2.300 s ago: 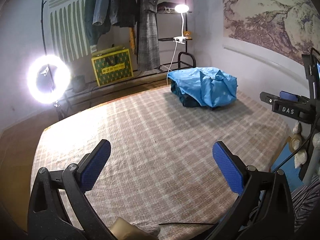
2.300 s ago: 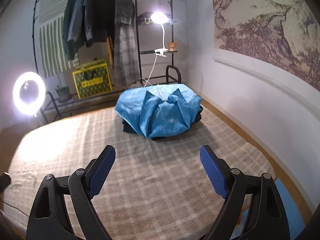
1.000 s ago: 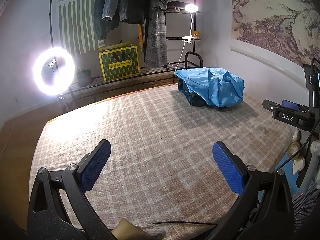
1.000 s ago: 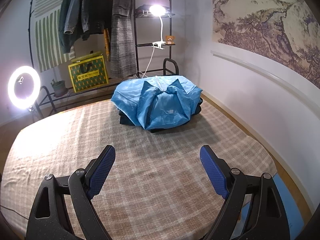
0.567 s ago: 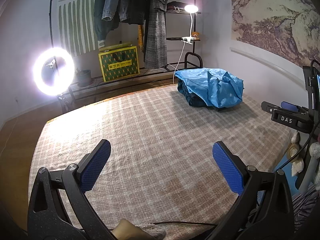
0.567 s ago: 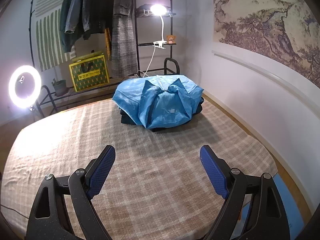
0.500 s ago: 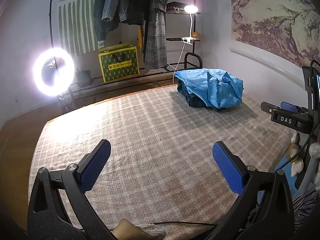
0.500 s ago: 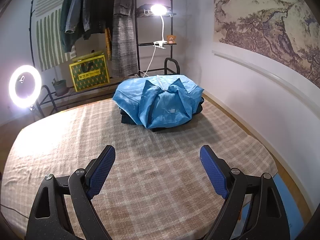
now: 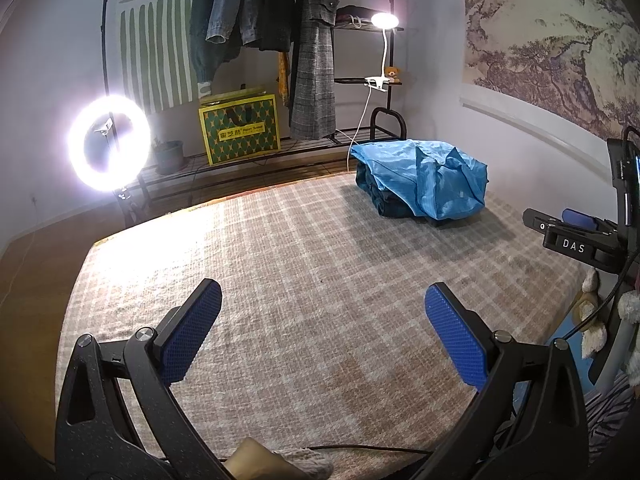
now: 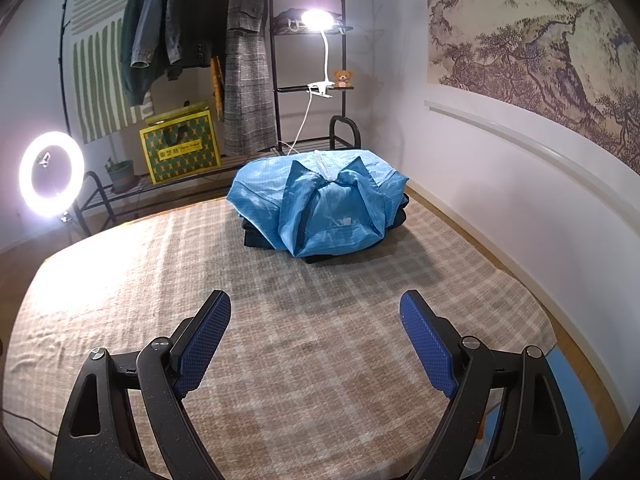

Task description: Fold large clothes

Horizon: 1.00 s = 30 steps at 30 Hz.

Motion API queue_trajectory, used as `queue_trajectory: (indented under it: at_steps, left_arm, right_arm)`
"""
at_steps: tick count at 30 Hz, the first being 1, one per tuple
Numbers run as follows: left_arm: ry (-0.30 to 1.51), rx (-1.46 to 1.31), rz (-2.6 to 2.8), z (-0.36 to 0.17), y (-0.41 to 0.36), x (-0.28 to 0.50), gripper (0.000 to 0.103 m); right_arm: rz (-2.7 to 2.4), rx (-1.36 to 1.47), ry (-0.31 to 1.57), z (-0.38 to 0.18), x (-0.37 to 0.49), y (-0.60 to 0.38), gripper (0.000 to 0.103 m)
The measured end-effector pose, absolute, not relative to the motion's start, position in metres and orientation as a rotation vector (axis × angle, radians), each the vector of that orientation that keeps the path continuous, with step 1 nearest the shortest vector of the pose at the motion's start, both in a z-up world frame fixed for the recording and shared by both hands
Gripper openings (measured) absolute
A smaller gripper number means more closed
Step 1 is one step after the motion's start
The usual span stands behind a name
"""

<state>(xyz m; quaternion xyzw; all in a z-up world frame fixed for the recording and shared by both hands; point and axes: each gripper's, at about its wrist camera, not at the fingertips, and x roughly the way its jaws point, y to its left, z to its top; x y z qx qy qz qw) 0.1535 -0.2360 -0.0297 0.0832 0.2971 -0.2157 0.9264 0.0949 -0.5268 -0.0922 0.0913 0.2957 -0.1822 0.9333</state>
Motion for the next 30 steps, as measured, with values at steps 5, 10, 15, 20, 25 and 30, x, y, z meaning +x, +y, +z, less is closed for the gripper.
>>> queue_trajectory:
  at_steps: [5,10,15,20,25,30]
  left_arm:
    - [0.615,0.161,-0.441,-0.0317,-0.2379,0.1524,0.103]
    - [0.613,0.162,-0.441,-0.0317,-0.2375,0.1525,0.103]
    - [0.614,0.159,-0.437,-0.033,-0.2388,0.1501,0.103]
    - [0.593,0.167,-0.428,-0.0316,-0.2403,0.149,0.103]
    - [0.59,0.155,-0.422,-0.0312,-0.2429,0.1484,0.103]
    - [0.589,0.15,-0.404,-0.0326,-0.2452,0.1454,0.103]
  right_arm:
    - [-0.369,0.198,0.606,-0.0918,0.095,-0.5266,0.087]
    - [-0.367,0.198,0.607,-0.0922,0.0945,-0.5256,0.087]
    - [-0.367,0.197,0.607,-0.0927,0.0944,-0.5251,0.087]
    - [-0.367,0.198,0.609,-0.0929,0.0947,-0.525,0.087]
    - [-0.367,0.199,0.609,-0.0934,0.0945,-0.5246,0.087]
    - [-0.367,0.2,0.609,-0.0938,0.0947,-0.5251,0.087]
